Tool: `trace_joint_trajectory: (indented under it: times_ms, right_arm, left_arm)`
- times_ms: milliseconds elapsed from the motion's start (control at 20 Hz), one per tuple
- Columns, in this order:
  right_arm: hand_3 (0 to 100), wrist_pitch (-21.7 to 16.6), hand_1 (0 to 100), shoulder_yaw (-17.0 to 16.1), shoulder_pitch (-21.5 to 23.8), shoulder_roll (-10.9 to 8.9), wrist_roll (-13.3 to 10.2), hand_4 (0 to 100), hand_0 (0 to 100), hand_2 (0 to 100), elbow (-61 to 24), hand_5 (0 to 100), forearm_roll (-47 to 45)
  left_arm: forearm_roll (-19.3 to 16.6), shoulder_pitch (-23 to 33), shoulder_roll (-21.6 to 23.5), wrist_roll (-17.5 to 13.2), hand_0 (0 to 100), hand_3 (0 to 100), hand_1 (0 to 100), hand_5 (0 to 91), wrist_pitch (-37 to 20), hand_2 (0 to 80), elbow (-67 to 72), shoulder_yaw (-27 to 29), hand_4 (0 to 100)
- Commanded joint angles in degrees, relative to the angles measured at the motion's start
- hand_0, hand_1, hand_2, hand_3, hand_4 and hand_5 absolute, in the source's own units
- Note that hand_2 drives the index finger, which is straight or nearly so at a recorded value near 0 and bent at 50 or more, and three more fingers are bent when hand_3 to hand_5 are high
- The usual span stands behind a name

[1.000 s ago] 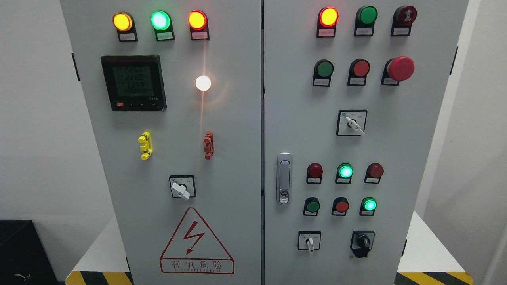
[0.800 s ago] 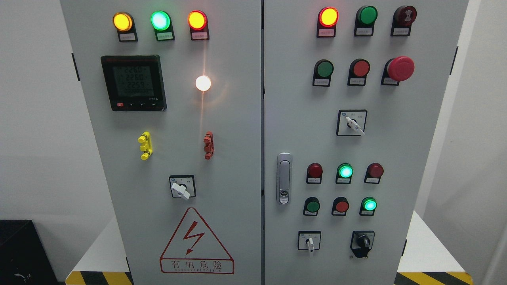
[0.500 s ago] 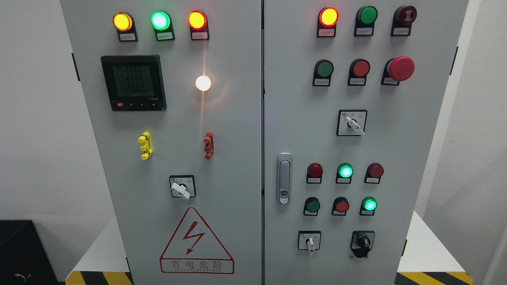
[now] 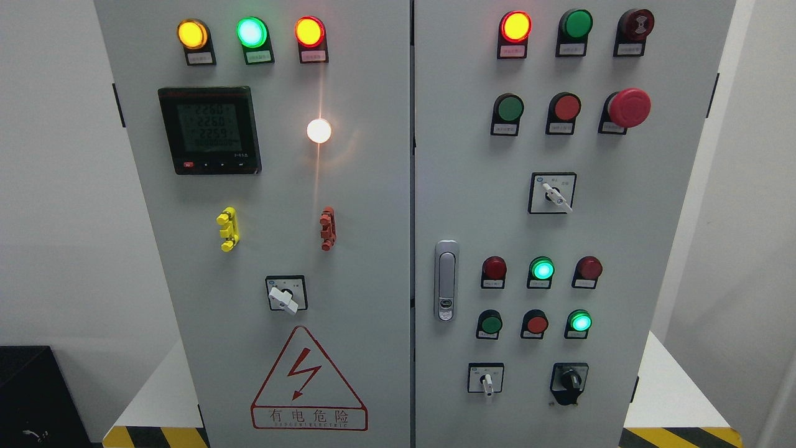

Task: Flip black knob to close circuit

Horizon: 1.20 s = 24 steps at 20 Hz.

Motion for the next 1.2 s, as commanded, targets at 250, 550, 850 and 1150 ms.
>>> trace_joint_trajectory:
  times_ms: [250, 550, 850, 1150]
  right_arm:
    - [27, -8.83, 14, -0.04, -1.57, 0.55, -1.17, 20, 0, 14, -4.01, 0, -0.38]
    - [44, -10.07, 7, 3.64, -1.04, 0.38, -7.23, 37, 0, 29, -11.47, 15, 0.49]
    - [61, -9.72, 5, 11.82, 0.63, -0.24, -16.28, 53, 0, 45, -23.68, 36, 1.19]
    - [81, -9.8, 1, 12.09, 0.45, -0.24, -21.82, 70, 0, 56, -30.2, 60, 12.96]
  left_arm:
    - [0.0, 1.23, -0.01, -0.01, 12, 0, 56, 0.0, -0.02, 0.0, -1.32, 0.0, 0]
    - [0.0, 1.23, -0.01, -0.01, 12, 0, 56, 0.0, -0.02, 0.0, -1.32, 0.0, 0]
    - [0.0, 1.23, -0.01, -0.01, 12, 0, 56, 0.0, -0.02, 0.0, -1.32, 0.0, 0]
    - [0.0, 1.23, 0.07, -0.01, 12, 0, 56, 0.0, -0.02, 0.0, -1.32, 0.0, 0]
